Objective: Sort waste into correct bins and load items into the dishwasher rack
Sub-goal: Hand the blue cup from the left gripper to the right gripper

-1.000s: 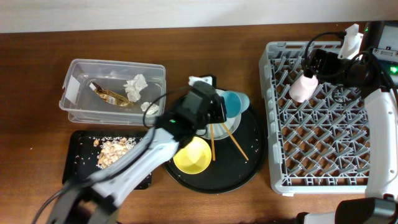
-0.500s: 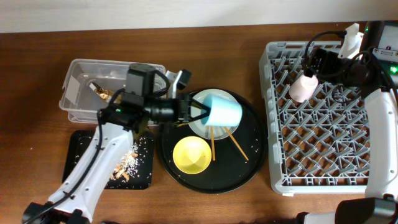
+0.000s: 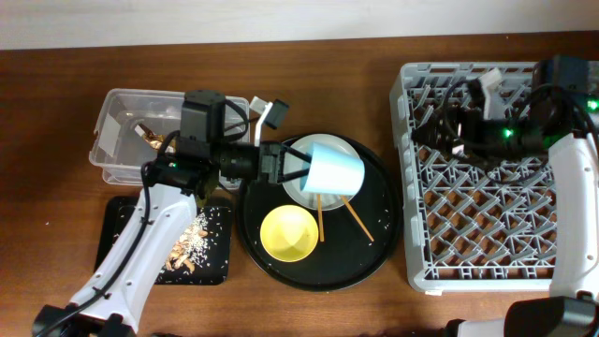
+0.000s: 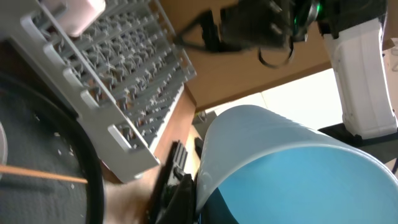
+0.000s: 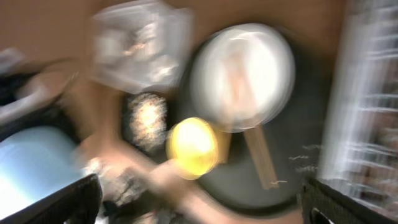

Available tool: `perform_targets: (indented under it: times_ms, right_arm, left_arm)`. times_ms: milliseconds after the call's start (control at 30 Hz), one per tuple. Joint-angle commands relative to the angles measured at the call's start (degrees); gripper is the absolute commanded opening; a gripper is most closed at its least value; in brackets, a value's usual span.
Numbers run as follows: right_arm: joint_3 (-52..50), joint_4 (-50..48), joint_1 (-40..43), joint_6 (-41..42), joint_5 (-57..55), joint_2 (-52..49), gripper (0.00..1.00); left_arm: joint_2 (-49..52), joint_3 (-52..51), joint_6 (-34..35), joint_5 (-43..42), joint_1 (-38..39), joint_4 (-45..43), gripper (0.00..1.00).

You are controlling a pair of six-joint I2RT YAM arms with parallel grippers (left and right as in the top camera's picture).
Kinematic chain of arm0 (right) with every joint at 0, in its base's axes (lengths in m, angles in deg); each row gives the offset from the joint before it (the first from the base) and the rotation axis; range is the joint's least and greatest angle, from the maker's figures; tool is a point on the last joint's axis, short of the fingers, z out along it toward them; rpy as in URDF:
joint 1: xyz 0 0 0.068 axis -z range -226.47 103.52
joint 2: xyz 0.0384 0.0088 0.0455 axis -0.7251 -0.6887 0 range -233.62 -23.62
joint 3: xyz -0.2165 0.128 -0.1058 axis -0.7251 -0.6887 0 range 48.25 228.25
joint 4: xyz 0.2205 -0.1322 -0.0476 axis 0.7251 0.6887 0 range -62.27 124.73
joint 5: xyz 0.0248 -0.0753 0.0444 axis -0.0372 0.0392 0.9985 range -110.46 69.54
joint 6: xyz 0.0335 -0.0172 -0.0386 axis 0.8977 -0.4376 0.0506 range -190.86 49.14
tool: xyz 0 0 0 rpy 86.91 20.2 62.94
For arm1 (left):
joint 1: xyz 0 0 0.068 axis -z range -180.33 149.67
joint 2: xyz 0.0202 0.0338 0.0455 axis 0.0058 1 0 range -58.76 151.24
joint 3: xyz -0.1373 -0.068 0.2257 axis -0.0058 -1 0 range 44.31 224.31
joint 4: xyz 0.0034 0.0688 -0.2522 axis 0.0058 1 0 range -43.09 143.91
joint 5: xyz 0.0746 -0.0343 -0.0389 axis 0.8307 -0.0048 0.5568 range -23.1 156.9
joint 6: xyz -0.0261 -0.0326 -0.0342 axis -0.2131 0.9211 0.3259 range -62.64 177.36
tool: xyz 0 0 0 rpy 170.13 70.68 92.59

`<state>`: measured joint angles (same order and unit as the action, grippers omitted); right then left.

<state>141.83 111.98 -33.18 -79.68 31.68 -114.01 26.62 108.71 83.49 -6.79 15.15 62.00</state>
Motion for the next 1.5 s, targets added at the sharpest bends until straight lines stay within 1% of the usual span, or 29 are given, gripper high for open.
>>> perform_targets:
  times_ms: [0, 33, 133, 200, 233, 267, 300, 333, 400, 500, 600, 800, 900, 967, 1067, 1300, 1333, 1467]
  right_arm:
    - [0.39, 8.98, 0.17, -23.02, 18.82, -0.07, 0.98]
    - [0.39, 12.52, 0.17, -27.34, 18.8, -0.07, 0.99]
    - [-0.44, 13.09, -1.79, -28.04, 17.31, 0.13, 0.99]
    - [-0.48, 13.09, -5.11, -28.04, 17.35, 0.13, 0.99]
    - [-0.48, 13.09, -6.78, -28.06, 17.51, 0.15, 0.98]
    - [-0.48, 13.09, -8.57, -28.06, 17.53, 0.15, 0.93]
    - [-0.48, 13.09, -10.45, -28.04, 17.53, 0.15, 0.86]
    - [-0.48, 13.09, -12.17, -28.06, 17.55, 0.15, 0.84]
    - [-0.48, 13.09, -16.31, -28.33, 17.99, 0.15, 0.84]
    - [-0.48, 13.07, -19.43, -28.55, 17.94, 0.15, 0.84]
    - [-0.48, 13.09, -20.22, -30.45, 18.99, 0.15, 0.85]
    - [-0.48, 12.72, -20.44, -32.68, 25.11, 0.15, 0.83]
    - [-0.48, 12.66, -21.59, -32.85, 25.24, 0.15, 0.82]
    - [-0.48, 12.66, -22.58, -32.98, 25.24, 0.15, 0.76]
    - [-0.48, 12.66, -23.41, -32.98, 25.22, 0.15, 0.64]
    - [-0.48, 11.65, -23.41, -32.96, 25.27, 0.13, 0.54]
    - [-0.48, 11.15, -23.41, -32.96, 25.27, 0.13, 0.51]
    - [-0.46, 8.04, -23.34, -32.89, 25.33, 0.13, 0.46]
  left_arm:
    - [-0.57, 0.7, 0.13, -1.79, -0.81, -1.46, 0.0]
    - [-0.57, 0.7, 0.13, -1.79, -0.81, -1.6, 0.0]
    - [-0.57, 0.7, 0.2, -2.05, -0.81, -1.62, 0.01]
    - [-0.57, 0.7, 1.09, -2.16, -0.35, -1.62, 0.01]
    - [-0.57, 0.7, 1.27, -2.32, -0.11, -1.79, 0.0]
    - [-0.57, 0.7, 1.25, -2.89, 0.15, -2.25, 0.0]
    - [-0.57, 0.7, 1.25, -3.76, 0.28, -2.89, 0.0]
    - [-0.57, 0.7, 1.27, -4.9, 0.26, -3.52, 0.01]
    - [-0.57, 0.7, 2.43, -8.52, 0.26, -5.97, 0.0]
    - [-0.57, 0.7, 4.72, -11.93, 0.28, -8.68, 0.01]
    - [-0.61, 0.7, 4.7, -12.26, 0.39, -8.63, 0.01]
    - [-0.61, 0.7, 4.68, -11.61, 2.34, -8.96, 0.01]
    - [-0.61, 0.7, 4.7, -10.29, 2.51, -9.11, 0.0]
    - [-0.61, 0.7, 4.68, -10.29, 2.51, -9.11, 0.01]
    - [-0.61, 0.7, 4.68, -9.62, 2.51, -9.14, 0.0]
    - [-0.61, 0.7, 4.66, -9.46, 2.51, -9.09, 0.0]
    - [-0.61, 0.7, 4.68, -9.44, 2.54, -9.09, 0.0]
    - [-0.61, 0.7, 4.68, -9.49, 2.64, -8.83, 0.0]
